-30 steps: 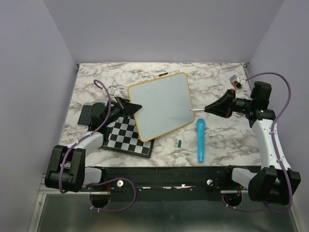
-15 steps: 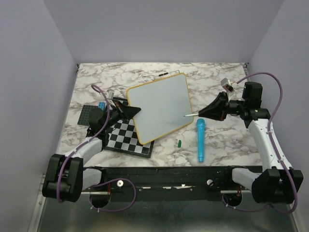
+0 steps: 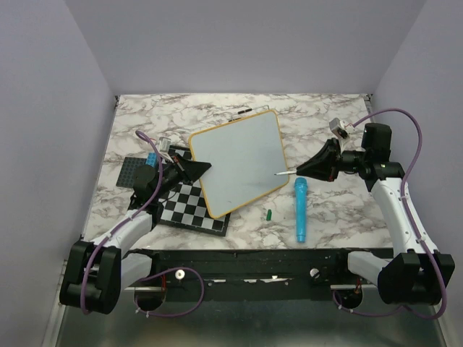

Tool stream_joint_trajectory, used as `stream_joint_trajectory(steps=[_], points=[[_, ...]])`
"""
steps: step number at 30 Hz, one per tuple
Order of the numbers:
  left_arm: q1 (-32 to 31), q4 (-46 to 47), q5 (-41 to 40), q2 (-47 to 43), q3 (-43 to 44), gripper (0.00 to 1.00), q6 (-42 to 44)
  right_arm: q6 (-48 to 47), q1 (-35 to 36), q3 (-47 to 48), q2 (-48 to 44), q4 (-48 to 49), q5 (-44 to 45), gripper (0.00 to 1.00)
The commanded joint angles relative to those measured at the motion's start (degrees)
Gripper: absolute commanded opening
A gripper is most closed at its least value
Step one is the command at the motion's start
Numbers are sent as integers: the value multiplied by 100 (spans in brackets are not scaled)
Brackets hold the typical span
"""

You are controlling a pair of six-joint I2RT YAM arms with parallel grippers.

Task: Write a sentence on the whiteboard
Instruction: Place the whiteboard at the center of the board.

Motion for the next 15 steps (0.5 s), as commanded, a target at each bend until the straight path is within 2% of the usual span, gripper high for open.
stream_joint_trajectory(steps=[1,7,15], points=[[-64,275,-130,-303,126,0,164,-238,28,0,-37,-107,49,1],[-91,107,-68,-444,144,0,401,-273,81,43,42,-134,49,1],[-143,-104,-95,-444,179,0,524,-563,512,96,130,-310,427,1]])
